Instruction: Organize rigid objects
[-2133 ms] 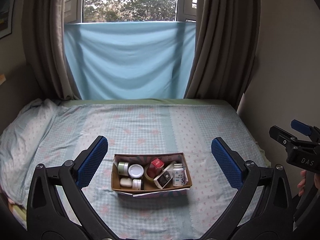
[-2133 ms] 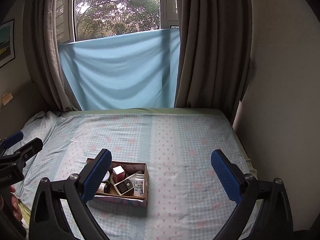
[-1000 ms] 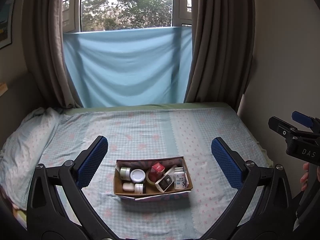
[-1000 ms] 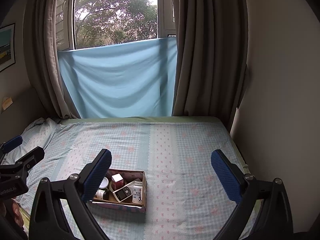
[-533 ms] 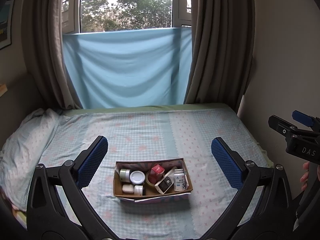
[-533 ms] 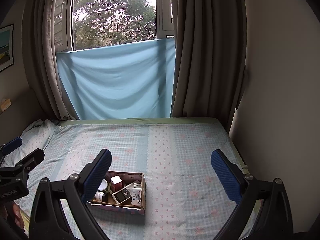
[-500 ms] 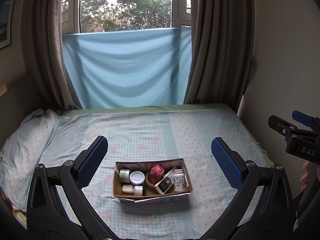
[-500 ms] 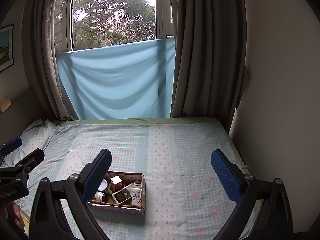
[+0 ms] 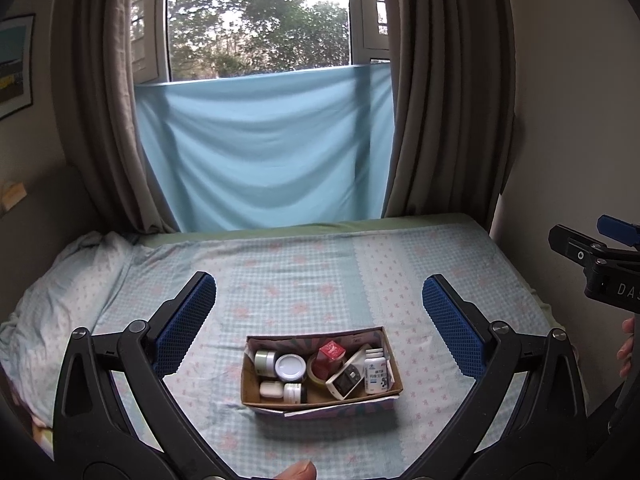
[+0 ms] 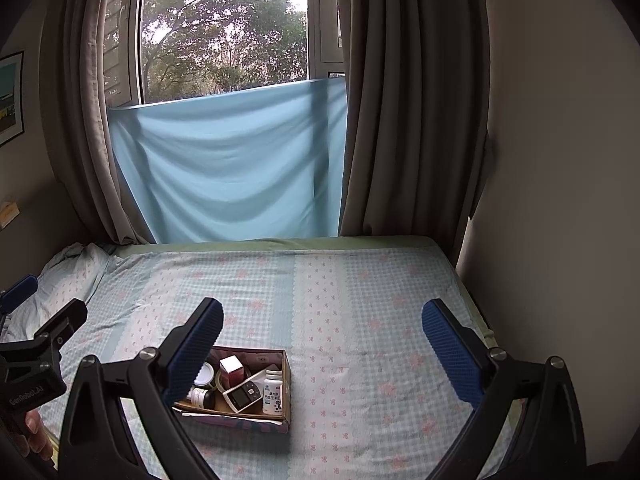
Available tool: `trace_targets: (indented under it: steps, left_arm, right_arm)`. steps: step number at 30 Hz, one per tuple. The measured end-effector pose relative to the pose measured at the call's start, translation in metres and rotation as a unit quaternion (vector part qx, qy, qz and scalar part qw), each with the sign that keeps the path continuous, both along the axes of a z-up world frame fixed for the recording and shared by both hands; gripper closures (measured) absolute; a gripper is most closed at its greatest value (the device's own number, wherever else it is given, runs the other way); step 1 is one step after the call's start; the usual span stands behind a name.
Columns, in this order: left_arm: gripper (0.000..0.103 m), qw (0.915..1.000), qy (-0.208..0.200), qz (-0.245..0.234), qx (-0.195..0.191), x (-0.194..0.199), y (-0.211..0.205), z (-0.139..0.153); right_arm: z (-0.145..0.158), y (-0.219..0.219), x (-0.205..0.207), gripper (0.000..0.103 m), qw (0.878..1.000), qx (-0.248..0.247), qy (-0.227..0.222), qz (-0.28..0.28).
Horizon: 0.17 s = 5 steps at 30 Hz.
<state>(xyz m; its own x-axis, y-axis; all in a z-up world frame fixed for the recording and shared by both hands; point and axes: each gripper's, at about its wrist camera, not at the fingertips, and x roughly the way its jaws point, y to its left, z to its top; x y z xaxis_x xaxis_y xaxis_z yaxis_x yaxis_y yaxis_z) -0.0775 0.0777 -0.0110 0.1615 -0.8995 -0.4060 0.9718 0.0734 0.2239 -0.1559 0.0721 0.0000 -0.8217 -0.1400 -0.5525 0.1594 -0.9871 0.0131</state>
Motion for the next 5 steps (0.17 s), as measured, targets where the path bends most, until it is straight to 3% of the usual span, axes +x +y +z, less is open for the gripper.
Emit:
trace_targets:
  steps: [5]
  left_arm:
    - [0.0, 0.9998, 0.022, -0.005, 0.001, 0.0079, -0.0047, -0.0013]
  right_arm:
    - [-0.0005, -0.0009, -0.0018, 0.004, 1.0, 0.001, 0.0, -0.001]
